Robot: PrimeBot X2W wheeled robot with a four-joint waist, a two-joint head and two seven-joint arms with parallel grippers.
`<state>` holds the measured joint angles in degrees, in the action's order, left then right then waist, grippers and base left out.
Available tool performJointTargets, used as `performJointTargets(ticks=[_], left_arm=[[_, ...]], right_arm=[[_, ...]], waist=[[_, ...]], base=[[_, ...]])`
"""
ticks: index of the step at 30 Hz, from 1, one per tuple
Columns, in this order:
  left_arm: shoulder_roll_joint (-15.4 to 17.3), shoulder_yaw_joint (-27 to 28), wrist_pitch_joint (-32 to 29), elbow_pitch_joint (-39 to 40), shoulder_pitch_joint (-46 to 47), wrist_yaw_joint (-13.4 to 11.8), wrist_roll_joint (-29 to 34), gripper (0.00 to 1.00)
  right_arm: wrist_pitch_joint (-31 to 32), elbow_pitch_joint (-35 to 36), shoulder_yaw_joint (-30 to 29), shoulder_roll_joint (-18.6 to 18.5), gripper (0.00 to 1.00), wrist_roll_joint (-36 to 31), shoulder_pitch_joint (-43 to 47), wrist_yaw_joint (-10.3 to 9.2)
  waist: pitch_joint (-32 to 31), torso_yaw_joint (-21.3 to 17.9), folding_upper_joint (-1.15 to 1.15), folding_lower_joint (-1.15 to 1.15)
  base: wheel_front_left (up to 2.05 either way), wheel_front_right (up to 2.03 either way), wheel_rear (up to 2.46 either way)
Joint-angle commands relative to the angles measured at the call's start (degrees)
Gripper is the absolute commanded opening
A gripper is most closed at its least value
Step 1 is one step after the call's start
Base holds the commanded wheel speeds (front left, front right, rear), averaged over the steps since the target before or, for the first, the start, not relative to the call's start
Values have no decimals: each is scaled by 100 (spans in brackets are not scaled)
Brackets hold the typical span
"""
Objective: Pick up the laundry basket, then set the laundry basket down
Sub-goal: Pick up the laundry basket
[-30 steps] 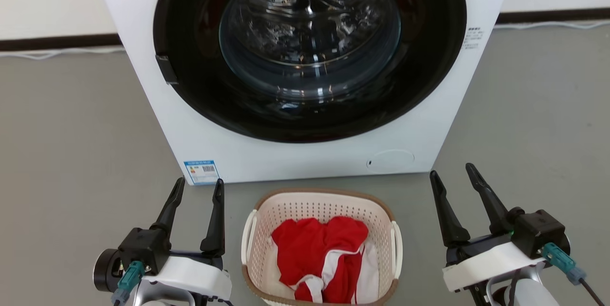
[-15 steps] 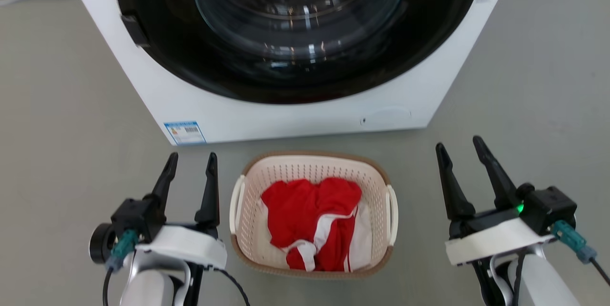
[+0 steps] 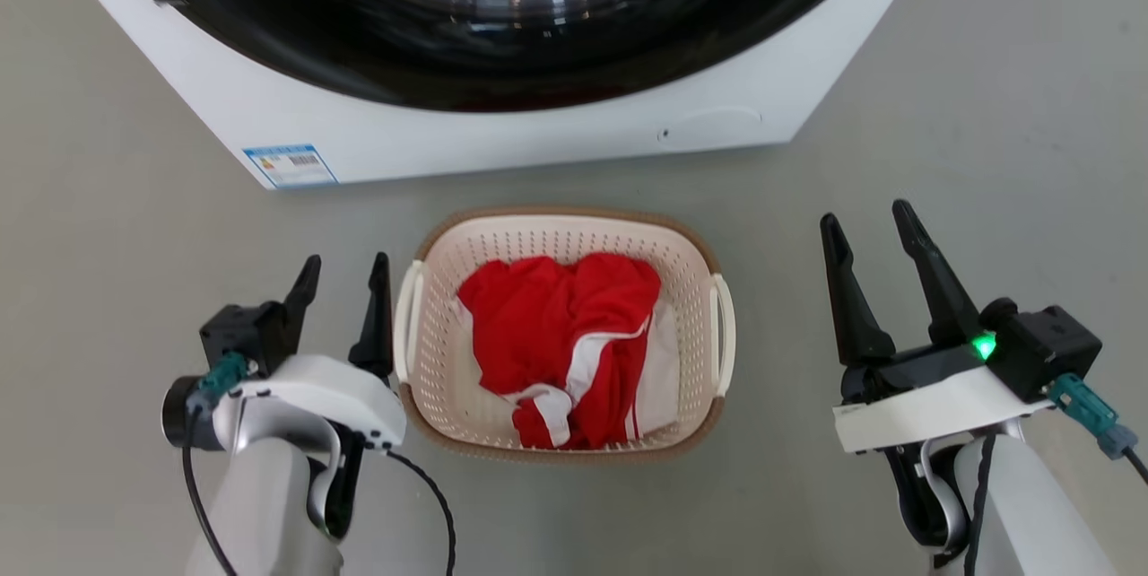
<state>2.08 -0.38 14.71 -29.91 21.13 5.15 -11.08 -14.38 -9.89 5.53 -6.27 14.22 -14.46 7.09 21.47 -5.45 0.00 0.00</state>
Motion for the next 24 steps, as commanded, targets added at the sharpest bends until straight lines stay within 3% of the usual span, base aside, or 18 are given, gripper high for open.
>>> performJointTargets(ticks=[1,17,24], left_arm=[[89,189,29,2,221,34,-4,100],[427,468,29,-2273,1572,206,-115,100],[638,451,29,-2904,2029,222,-140,100]], right_arm=[[-62,173,117,12,100,39,-109,40],[-62,307,168,54,100,103,-490,40],[-62,421,162,102,100,150,-631,40]], waist=[[151,-56,0,0],[1180,-372,0,0],[1585,-516,0,0]], base=[[0,0,0],[0,0,0],[0,0,0]])
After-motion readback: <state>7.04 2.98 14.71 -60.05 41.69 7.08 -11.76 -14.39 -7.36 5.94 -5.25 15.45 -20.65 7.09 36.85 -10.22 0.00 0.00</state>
